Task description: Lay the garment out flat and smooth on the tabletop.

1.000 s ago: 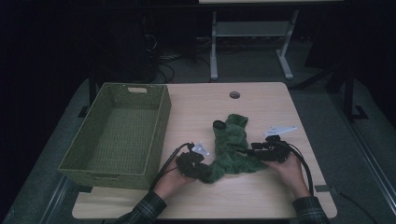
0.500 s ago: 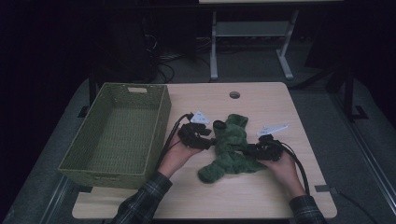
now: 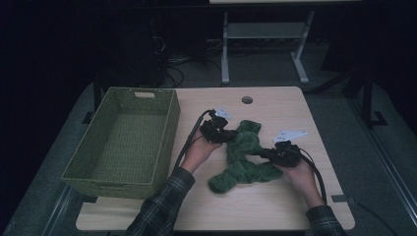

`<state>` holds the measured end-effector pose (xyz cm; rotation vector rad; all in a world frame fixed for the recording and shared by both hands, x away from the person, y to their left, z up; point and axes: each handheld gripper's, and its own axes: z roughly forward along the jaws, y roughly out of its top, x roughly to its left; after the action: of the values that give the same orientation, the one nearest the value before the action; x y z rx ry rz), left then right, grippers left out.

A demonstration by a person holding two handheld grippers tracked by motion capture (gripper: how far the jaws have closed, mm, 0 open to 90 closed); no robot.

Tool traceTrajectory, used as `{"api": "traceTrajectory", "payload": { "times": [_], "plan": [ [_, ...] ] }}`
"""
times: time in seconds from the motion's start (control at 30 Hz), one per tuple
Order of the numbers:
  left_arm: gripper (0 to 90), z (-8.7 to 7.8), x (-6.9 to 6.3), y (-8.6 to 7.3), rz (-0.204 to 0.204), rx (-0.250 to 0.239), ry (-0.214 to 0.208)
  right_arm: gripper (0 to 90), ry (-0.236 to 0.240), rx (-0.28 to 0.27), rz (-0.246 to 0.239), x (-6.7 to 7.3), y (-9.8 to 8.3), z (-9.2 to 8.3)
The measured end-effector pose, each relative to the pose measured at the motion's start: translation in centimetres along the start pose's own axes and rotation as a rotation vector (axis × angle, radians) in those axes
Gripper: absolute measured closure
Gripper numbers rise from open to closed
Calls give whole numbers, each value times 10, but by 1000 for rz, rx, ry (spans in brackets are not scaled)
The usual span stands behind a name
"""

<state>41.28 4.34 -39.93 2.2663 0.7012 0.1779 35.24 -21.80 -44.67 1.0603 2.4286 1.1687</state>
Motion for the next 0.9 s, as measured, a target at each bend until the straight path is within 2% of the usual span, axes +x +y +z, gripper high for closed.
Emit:
{"api": "traceTrajectory", "payload": {
  "times": [0.13, 0.2, 0.33, 0.43, 0.53, 0.73, 0.8, 0.9],
  "plan": [
    [853, -10, 0, -4, 3, -6, 35, 849, -44, -41, 1, -4, 3, -16],
    [853, -15, 1, -8, -7, -17, 38, 852, -71, -70, -7, -6, 5, -27],
    [854, -19, 1, -15, -12, -21, 36, 855, -88, -125, -17, -6, 11, -47],
    [854, -15, 3, -23, -12, 13, 42, 855, -88, -129, -29, -2, 12, -55],
    [854, -2, 6, -34, -34, 45, 31, 855, -82, -97, -21, -4, 8, -47],
    [854, 18, 10, -52, -49, 126, 45, 857, -64, -2, 7, -11, -2, -15],
    [853, 19, 12, -55, -70, 126, 41, 857, -59, 31, 11, -13, -4, -5],
    [832, 17, 11, -54, -66, 118, 50, 856, -52, 64, 14, -13, -6, 4]
  ]
}}
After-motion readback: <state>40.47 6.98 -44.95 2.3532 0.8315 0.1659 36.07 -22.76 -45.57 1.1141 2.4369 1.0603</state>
